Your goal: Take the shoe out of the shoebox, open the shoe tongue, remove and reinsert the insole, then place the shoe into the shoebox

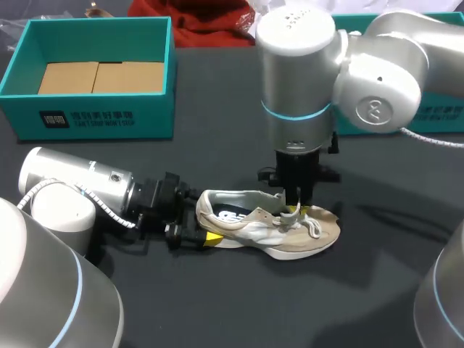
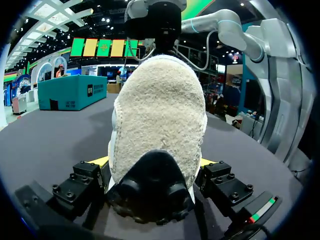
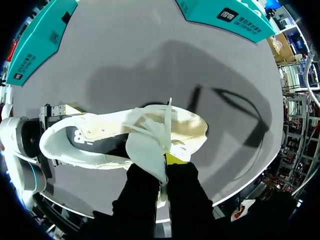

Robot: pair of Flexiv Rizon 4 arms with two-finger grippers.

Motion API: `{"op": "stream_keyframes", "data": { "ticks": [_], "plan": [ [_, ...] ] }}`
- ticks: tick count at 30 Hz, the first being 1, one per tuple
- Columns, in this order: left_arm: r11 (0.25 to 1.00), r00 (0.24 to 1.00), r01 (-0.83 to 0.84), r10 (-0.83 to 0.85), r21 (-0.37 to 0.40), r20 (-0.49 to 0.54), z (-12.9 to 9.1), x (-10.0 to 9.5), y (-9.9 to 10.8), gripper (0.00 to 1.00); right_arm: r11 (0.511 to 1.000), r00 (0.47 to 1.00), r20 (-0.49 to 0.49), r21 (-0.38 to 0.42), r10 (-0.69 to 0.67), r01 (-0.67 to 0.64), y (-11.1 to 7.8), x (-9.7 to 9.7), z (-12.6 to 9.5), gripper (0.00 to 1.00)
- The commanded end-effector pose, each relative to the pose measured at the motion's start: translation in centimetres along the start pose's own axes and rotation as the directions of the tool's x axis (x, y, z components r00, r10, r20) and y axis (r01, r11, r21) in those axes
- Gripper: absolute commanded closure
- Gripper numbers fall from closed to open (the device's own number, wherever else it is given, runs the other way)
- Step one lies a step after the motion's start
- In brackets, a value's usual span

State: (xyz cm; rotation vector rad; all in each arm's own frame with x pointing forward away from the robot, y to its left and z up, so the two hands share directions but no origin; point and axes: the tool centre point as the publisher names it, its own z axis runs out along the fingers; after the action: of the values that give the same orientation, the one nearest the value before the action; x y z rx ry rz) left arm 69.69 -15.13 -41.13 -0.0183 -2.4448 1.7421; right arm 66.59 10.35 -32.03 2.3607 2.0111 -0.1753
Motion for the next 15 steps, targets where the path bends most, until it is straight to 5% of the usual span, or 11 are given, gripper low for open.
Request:
{"op": "stream_keyframes", "data": {
  "ticks": [1, 15],
  "plan": [
    [1.000, 1.000, 0.000, 0.000, -0.002, 0.000, 0.3, 0.0, 0.4, 1.00, 1.000, 0.997, -0.071, -0.002, -0.001, 0.001, -0.1, -0.7, 0.2, 1.00],
    [1.000, 1.000, 0.000, 0.000, -0.002, 0.000, 0.3, 0.0, 0.4, 1.00, 0.999, 0.988, -0.155, 0.038, -0.026, 0.032, 0.4, -4.3, 0.0, 1.00]
  ]
}}
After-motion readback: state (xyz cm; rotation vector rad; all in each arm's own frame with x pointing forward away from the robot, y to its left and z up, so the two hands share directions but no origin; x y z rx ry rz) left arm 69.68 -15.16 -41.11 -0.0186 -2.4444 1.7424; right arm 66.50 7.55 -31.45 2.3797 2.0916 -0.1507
